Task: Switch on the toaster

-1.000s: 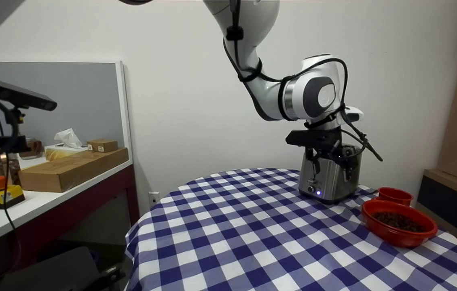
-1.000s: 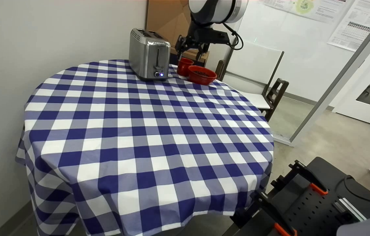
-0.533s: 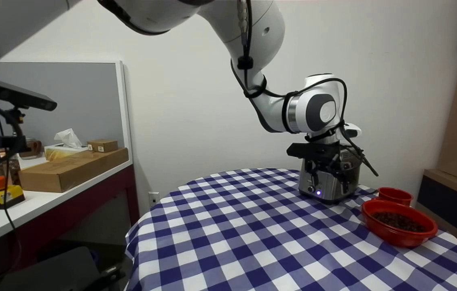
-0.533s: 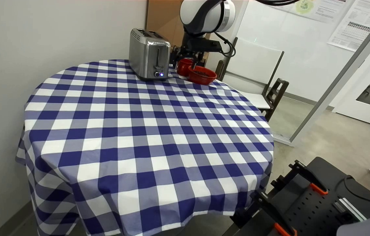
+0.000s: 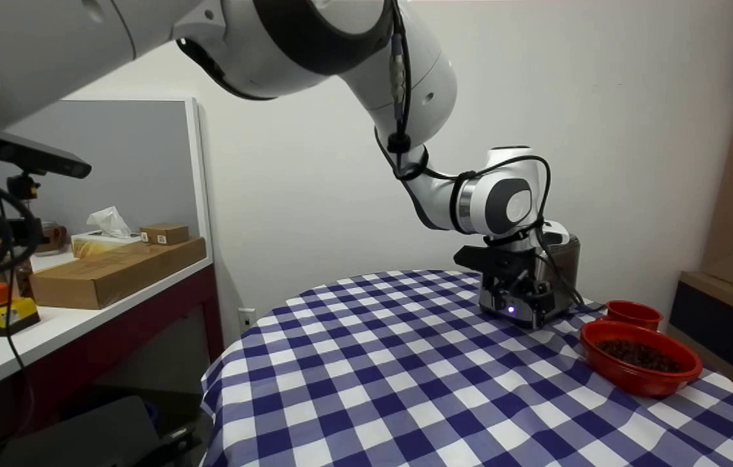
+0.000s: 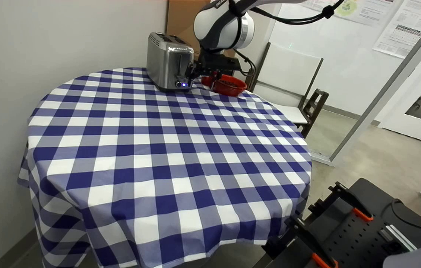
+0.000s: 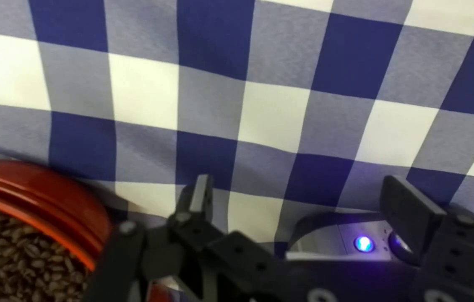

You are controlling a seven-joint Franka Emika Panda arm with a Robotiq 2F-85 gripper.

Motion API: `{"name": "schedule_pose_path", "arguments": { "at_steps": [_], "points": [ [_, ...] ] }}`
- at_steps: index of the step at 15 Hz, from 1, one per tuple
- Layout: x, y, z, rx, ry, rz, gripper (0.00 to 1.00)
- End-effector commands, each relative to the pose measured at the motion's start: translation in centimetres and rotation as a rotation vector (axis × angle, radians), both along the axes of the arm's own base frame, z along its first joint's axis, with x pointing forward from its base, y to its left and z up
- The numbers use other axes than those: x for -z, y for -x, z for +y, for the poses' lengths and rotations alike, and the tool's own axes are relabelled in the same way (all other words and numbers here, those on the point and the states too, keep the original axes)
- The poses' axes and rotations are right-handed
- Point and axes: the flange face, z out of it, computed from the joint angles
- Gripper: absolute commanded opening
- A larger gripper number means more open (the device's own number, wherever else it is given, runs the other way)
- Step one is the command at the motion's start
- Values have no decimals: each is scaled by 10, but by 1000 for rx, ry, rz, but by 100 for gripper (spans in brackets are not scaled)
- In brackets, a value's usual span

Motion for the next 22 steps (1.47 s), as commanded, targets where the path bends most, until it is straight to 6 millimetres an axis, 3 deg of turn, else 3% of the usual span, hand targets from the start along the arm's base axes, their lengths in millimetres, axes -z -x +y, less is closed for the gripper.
{"name": "schedule_pose_path", "arguments": {
  "at_steps": [1,7,17,22],
  "points": [
    [17,-14,2,16,-7,-8,100],
    [35,-23,-16,22,13,-70,100],
    [-1,-50,28,18,-17,-174,100],
    [-11,-53,34,19,-10,-160,100]
  ]
}}
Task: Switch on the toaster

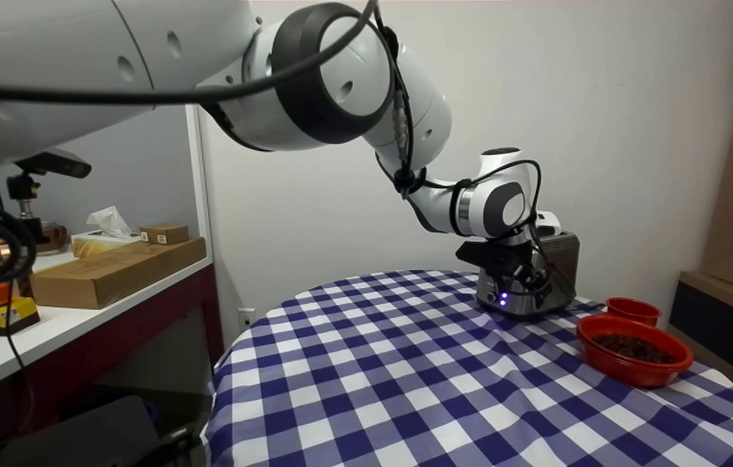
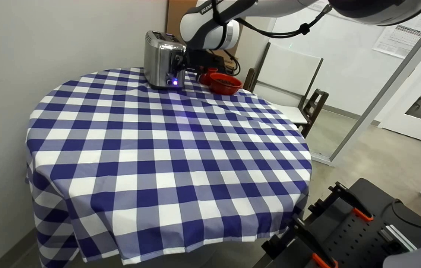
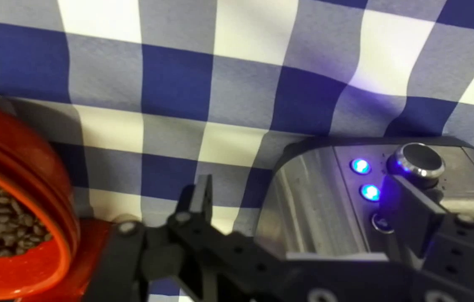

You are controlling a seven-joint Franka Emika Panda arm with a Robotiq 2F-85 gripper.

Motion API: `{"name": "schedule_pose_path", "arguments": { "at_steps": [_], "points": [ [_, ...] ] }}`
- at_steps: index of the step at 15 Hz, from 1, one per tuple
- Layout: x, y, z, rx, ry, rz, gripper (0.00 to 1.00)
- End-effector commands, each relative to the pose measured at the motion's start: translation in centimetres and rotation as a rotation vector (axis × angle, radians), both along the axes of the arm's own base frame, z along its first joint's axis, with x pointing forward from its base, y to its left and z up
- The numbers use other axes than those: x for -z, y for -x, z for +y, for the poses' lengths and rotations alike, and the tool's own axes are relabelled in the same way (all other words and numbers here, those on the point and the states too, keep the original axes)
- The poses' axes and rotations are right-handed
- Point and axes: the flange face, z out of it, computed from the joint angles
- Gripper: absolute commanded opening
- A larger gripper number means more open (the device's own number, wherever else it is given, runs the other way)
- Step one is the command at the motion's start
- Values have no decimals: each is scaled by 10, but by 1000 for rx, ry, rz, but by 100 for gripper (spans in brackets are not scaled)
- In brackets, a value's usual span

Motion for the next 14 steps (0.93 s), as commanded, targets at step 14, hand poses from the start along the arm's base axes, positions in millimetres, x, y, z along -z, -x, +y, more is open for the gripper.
{"name": "schedule_pose_path", "arguments": {
  "at_steps": [14],
  "points": [
    [23,2,-10,53,-11,99,100]
  ]
}}
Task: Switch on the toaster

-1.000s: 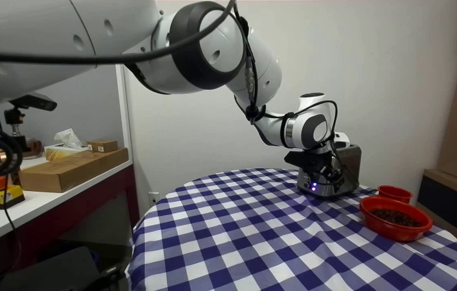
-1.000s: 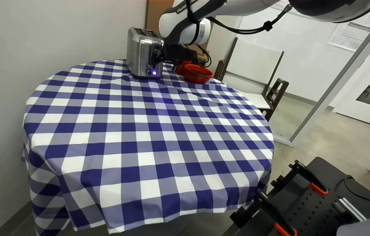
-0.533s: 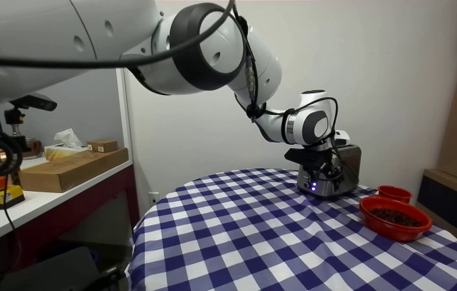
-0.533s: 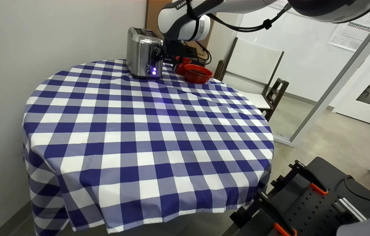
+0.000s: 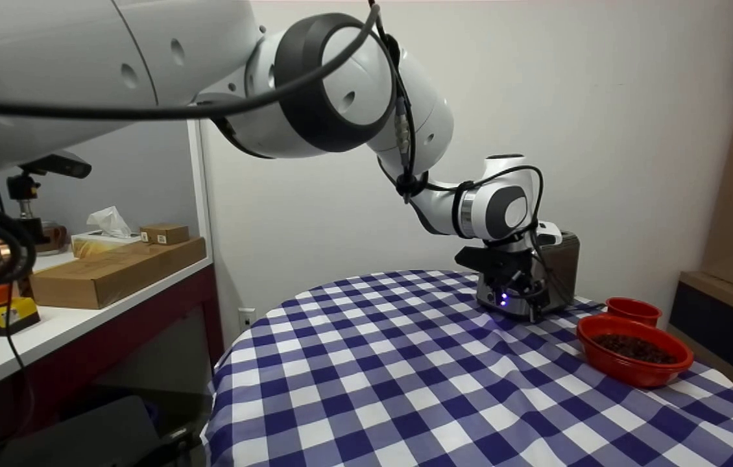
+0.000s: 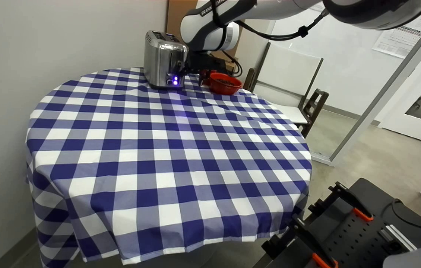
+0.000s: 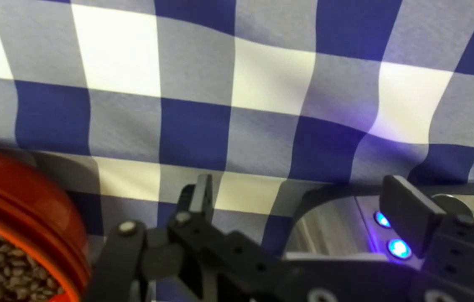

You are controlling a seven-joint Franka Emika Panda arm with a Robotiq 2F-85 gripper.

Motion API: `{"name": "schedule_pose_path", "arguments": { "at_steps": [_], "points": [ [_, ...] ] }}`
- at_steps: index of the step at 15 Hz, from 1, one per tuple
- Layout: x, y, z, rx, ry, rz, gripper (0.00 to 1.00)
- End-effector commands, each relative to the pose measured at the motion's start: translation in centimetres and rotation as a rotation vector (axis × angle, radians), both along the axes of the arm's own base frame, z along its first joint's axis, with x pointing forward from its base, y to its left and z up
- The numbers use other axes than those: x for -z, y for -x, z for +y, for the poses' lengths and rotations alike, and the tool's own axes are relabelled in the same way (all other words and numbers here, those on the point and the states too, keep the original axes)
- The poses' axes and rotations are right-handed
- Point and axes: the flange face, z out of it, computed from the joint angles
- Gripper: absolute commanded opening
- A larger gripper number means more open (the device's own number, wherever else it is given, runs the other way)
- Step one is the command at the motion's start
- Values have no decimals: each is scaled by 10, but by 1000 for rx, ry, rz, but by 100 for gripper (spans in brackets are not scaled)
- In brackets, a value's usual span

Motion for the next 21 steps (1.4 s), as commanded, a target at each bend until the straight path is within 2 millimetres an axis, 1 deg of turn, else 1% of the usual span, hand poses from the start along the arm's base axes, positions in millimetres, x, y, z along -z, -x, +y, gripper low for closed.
{"name": "schedule_pose_path", "arguments": {
  "at_steps": [1,3,7,10,16,19,21],
  "points": [
    [9,-3,-7,21,-9,-8,100],
    [14,-3,-13,21,-13,-37,100],
    [12,-8,-5,32,-22,-89,100],
    [12,-8,0,43,-30,-89,100],
    [19,-5,-18,73,-48,-90,100],
    [27,1,-29,85,-53,-46,100],
    [28,4,-38,104,-76,-9,100]
  ]
}}
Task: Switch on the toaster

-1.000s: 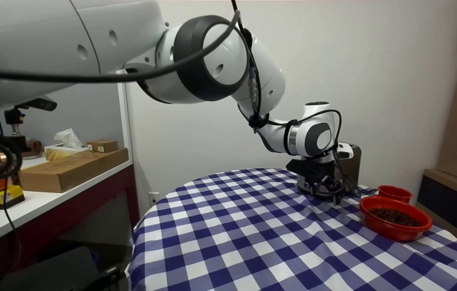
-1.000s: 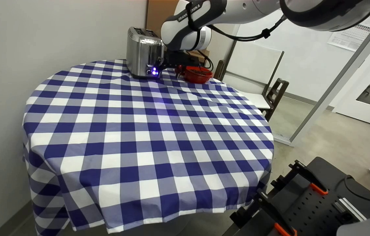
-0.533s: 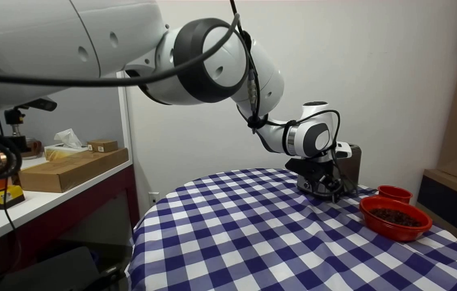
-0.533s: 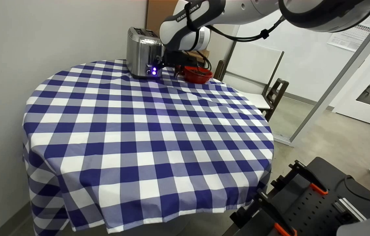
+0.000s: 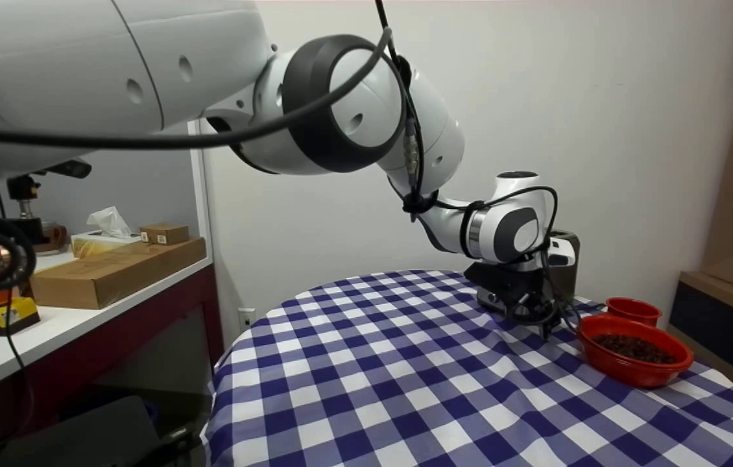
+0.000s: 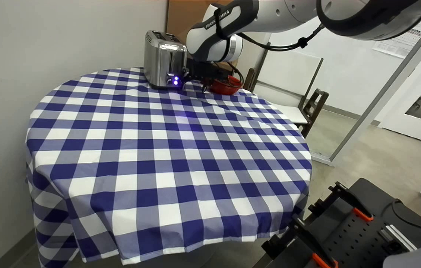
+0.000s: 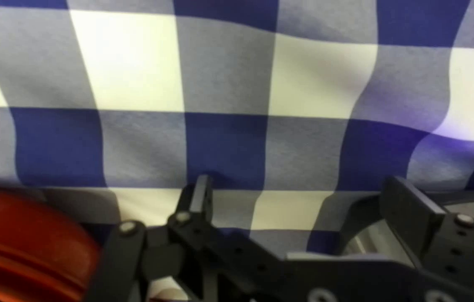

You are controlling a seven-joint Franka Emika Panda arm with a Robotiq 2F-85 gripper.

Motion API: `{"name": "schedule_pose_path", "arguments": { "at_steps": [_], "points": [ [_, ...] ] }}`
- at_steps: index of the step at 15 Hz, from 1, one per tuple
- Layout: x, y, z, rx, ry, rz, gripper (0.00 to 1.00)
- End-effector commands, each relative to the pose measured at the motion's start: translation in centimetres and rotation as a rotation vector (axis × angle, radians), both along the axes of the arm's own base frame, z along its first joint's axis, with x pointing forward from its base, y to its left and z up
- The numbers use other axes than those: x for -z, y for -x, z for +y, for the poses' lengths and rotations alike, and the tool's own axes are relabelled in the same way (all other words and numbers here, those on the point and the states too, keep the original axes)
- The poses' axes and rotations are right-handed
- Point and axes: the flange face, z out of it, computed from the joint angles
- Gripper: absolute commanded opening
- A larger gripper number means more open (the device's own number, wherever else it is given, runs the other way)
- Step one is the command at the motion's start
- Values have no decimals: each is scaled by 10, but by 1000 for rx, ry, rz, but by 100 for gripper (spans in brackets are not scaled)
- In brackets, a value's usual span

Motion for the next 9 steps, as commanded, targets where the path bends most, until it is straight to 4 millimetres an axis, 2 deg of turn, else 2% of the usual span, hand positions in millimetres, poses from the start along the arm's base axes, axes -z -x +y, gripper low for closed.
{"name": "schedule_pose_path", "arguments": {
  "at_steps": [1,2,3,6,9],
  "points": [
    [0,3,-13,39,-52,51,100],
    [-3,5,-16,44,-70,76,100],
    [-21,0,10,47,-81,93,100],
    [-58,-1,32,12,-138,137,100],
    [-112,3,64,-45,-199,170,100]
  ]
}}
